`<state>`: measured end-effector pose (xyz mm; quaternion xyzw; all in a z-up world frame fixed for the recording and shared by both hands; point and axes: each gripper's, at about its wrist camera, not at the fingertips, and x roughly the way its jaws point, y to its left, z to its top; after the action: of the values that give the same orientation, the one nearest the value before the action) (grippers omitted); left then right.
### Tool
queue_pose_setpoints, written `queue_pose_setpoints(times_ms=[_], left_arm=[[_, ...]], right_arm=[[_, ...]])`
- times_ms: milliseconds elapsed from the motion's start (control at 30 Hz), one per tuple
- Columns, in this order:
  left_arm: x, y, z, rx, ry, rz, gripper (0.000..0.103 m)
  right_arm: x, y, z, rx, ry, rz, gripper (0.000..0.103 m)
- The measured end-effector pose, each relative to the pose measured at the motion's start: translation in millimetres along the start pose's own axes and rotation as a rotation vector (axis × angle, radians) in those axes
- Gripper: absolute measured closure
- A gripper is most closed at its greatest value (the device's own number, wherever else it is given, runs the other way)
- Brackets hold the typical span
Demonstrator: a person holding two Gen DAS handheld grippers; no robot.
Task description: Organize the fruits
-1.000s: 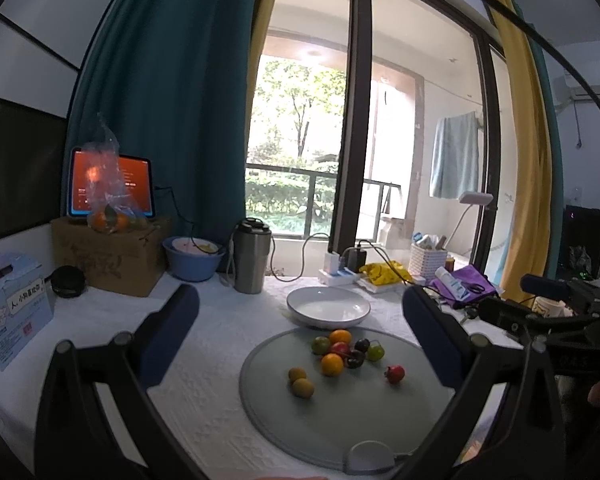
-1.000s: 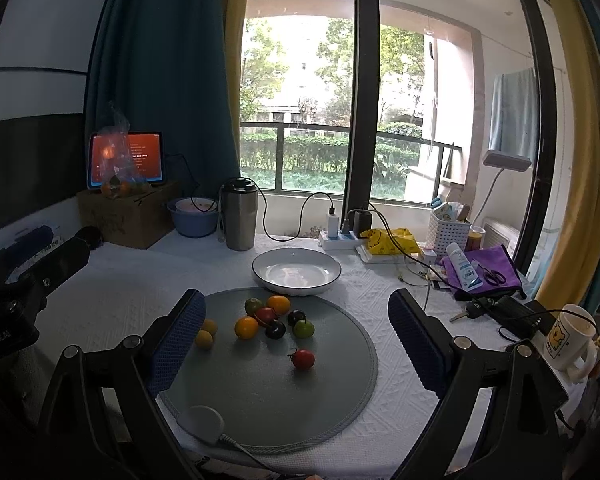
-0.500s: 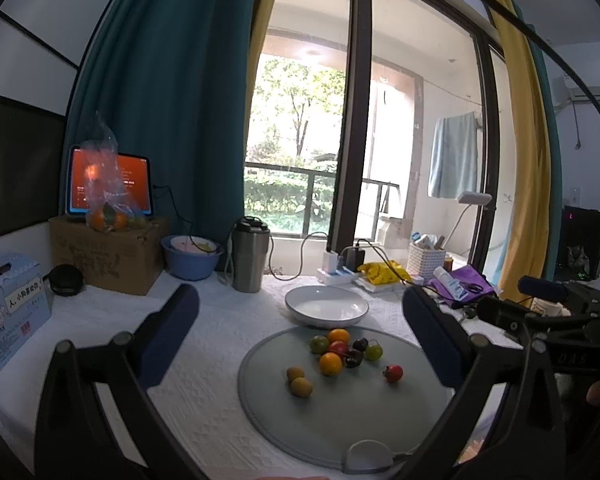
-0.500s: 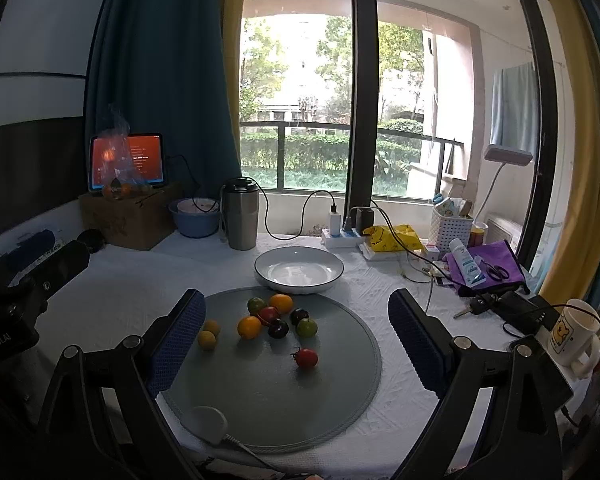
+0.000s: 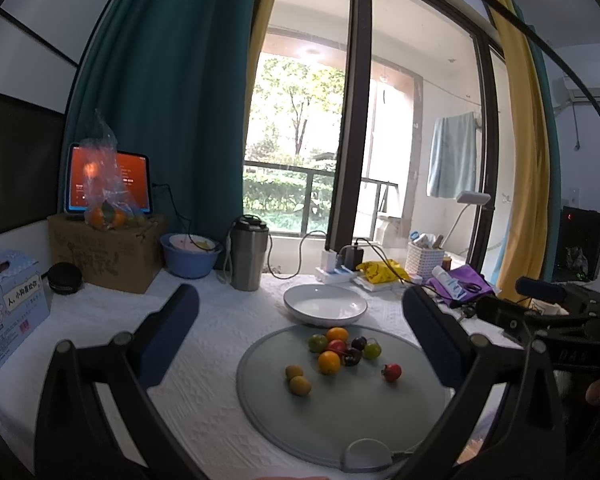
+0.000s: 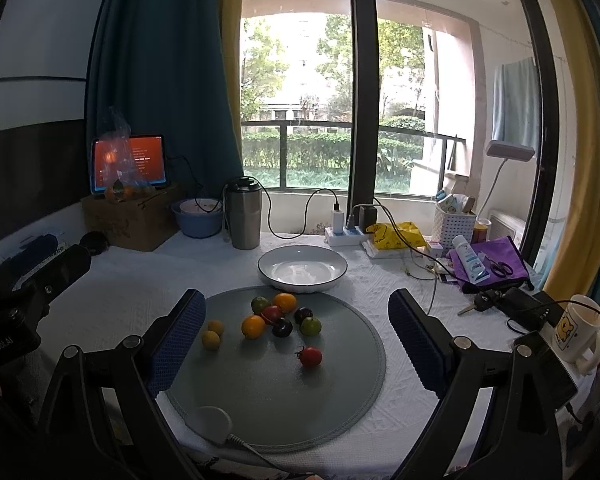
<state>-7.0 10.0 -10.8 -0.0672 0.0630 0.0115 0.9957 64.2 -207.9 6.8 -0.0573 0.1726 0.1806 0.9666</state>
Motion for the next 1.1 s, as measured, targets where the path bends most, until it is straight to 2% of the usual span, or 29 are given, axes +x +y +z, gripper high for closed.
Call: queue_pose_setpoints(times_ms=[733,933,1100], left_arm=[[1.4,-0.9,-4.3,-0.002,0.009,0.006,0.0],[12.5,1.3,-14.9,-0.002,0.062,0.012,0.0],[34.2,2.9,-27.5,-0.007,0.143,0.02,0.0]], right_arm=[[4.6,-3.8,-3.6,0.013,0.019,0.006,0.008],[15.6,-2.4,-11.6,0.022,0.054,0.023,0.009],[34.1,-6.9,-22.0,0.039,0.103,0.026,0.008]])
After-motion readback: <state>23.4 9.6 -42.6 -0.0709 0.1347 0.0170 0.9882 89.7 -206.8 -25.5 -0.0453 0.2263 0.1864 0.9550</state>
